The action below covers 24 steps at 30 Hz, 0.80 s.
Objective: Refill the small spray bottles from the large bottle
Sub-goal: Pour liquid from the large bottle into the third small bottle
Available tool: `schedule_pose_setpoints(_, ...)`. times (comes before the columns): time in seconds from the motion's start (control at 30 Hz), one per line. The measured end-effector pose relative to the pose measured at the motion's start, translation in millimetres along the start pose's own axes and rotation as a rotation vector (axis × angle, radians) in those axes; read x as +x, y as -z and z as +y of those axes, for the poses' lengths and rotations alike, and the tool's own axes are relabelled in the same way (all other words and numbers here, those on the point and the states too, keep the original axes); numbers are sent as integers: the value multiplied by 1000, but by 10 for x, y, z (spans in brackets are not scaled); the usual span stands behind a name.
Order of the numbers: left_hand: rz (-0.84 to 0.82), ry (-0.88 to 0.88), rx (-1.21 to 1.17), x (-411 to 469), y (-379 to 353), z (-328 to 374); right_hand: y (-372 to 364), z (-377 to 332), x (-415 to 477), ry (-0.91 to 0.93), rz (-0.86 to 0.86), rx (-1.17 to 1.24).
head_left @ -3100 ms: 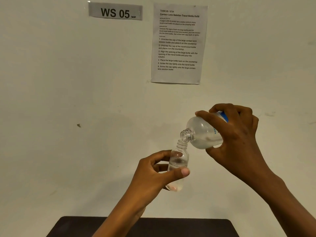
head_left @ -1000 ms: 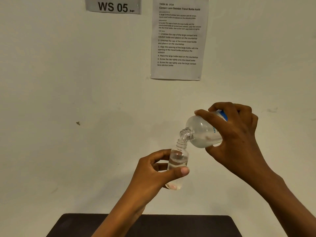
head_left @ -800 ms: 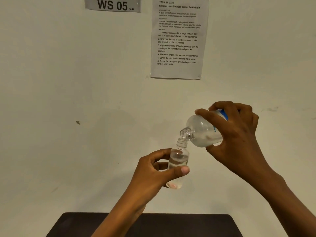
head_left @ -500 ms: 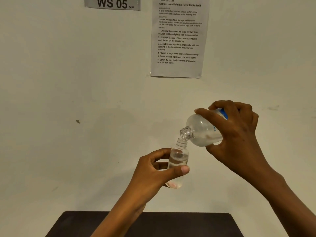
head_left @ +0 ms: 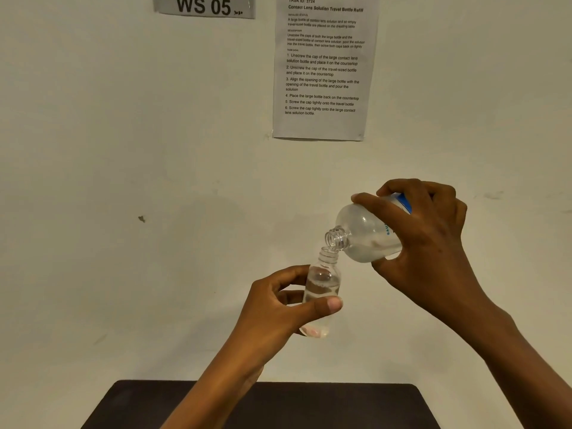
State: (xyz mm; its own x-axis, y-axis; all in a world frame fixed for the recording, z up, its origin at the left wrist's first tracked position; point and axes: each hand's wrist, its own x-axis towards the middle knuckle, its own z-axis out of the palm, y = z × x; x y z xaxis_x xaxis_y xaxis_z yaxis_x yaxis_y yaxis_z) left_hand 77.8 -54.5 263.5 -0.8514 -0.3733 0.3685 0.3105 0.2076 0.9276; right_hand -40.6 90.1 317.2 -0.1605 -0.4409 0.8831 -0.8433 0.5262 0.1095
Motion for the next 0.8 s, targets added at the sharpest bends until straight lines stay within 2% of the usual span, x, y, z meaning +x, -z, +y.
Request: schedule_pose_setpoints(0.8,-10,-4,-9,-17,-2,30,10,-12,4,7,9,0)
